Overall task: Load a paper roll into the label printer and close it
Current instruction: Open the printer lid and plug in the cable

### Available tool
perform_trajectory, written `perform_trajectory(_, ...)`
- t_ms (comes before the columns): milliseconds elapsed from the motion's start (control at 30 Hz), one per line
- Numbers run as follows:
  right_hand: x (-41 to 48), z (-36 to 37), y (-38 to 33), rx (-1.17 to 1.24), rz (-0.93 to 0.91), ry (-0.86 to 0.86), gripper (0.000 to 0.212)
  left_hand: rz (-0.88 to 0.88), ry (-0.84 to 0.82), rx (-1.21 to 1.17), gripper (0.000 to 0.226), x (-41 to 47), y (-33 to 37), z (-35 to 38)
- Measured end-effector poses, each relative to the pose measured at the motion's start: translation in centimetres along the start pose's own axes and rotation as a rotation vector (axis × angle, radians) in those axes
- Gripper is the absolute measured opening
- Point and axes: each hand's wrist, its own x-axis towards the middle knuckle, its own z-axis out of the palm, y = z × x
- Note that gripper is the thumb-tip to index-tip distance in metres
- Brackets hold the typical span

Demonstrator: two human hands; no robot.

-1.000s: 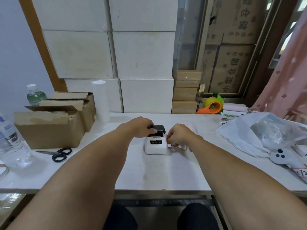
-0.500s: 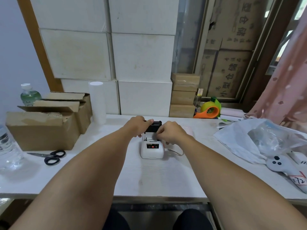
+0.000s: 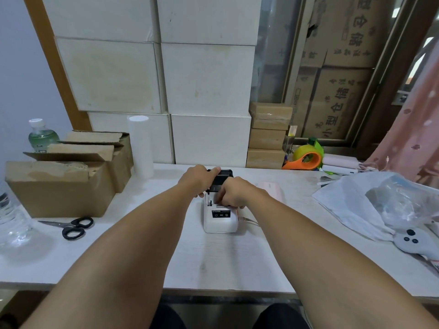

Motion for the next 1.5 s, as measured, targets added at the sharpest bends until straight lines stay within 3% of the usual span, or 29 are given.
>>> perform_trajectory(500,1.1,0.6,0.9,-0.019,-0.105,0.112,0.024,0.012,-0.023,0.017,0.067,0.3,-0.1,-0.3)
perform_trajectory(633,0.9,0.2,1.5,0.085,-0.145,0.151,0.013,0.004,-0.021,0.027,0.067,0.1,0.1,-0.4)
perform_trajectory(867,-0.7,-0.7,2.5,0.461,-0.197,0.198,0.034,-0.011,-0.021,0.025,0.065,0.0,0.3,-0.3)
perform_trajectory(1000,-1.7,-1.2,4.0,0.593,-0.118,0.266,0.030,-0.016,-0.023,0.030,0.065,-0.2,0.3,-0.3)
perform_trajectory(1167,-2.5,-0.8,7.5,0.698,0.076,0.487,0.023,-0.028,-0.023,0.020,0.065,-0.4,0.4,-0.3)
perform_trajectory(1367,-3.9,0.4,11.5,0.388,0.363,0.604,0.023,-0.030,-0.016,0.006,0.064,-0.4,0.4,-0.2)
perform_trajectory(1500,-4.3,0.0,13.0,0.401,0.468,0.687,0.029,-0.029,-0.010,-0.001,0.063,-0.5,0.3,-0.1)
